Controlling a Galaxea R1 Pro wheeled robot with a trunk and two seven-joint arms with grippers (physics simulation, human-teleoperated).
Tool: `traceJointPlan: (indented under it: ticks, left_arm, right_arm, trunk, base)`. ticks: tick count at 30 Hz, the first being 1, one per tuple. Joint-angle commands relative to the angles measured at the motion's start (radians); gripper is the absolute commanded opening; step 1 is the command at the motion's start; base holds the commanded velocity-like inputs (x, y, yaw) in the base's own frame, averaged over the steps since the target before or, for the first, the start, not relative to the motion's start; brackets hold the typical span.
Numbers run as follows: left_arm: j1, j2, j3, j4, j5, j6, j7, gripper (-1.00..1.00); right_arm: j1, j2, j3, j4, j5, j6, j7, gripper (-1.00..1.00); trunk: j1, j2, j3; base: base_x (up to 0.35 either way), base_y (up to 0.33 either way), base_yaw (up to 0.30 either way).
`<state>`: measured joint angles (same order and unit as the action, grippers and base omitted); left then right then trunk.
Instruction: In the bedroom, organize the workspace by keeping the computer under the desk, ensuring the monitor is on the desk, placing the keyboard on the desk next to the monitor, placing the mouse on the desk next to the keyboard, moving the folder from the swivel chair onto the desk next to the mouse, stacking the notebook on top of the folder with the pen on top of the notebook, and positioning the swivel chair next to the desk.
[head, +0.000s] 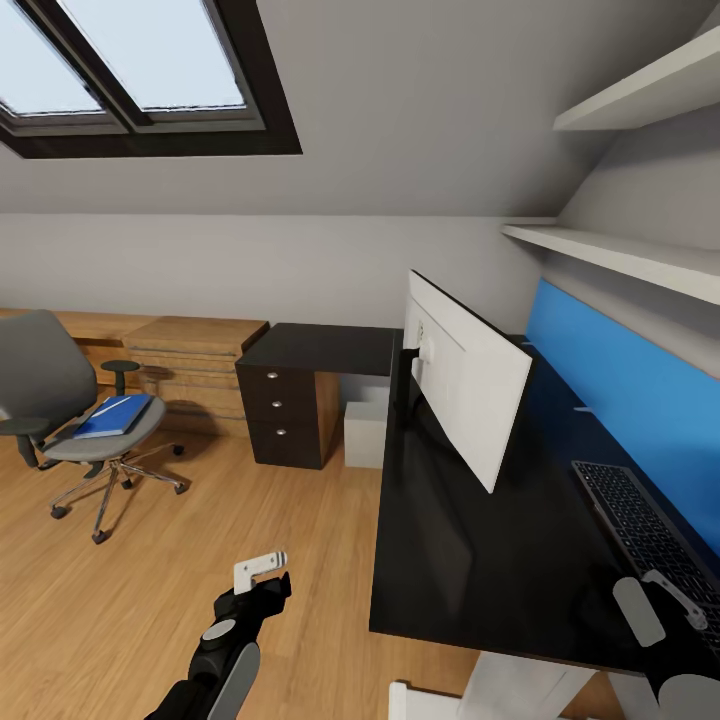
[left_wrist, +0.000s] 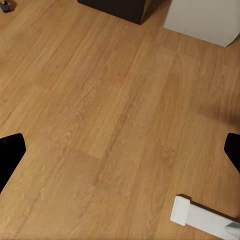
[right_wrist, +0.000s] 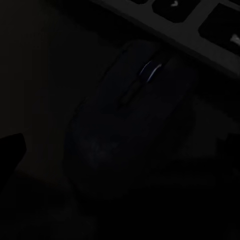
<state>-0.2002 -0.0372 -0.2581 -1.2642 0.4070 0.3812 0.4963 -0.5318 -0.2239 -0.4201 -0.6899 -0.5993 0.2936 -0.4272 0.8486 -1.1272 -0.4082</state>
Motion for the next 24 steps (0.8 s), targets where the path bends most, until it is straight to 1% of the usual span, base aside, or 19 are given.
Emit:
traceJointPlan:
  ticks: [1,10,24]
  left_arm:
    - [-0.001,0.000,-0.002,-0.001,0.009,0.002,0.008,1.00]
    - [-0.001,0.000,-0.001,-0.001,0.009,0.002,0.008,1.00]
    - [-0.001,0.000,-0.001,-0.001,0.009,0.002,0.008,1.00]
  right_arm:
    - [0.000,0.000,0.000,-0.002,-0.007,0.004,-0.005,1.00]
    - [0.000,0.000,0.000,-0.002,-0.007,0.004,-0.005,1.00]
    - [0.000,0.000,-0.001,-0.003,-0.007,0.004,-0.005,1.00]
  trunk:
    - [0.000,-0.001,-0.001]
    - [0.000,-0.001,-0.001]
    - [0.000,-0.001,-0.001]
  base:
    - [0.000,0.000,0.000]
    - [0.068,0.000,0.000]
    - [0.007,0.000,0.000]
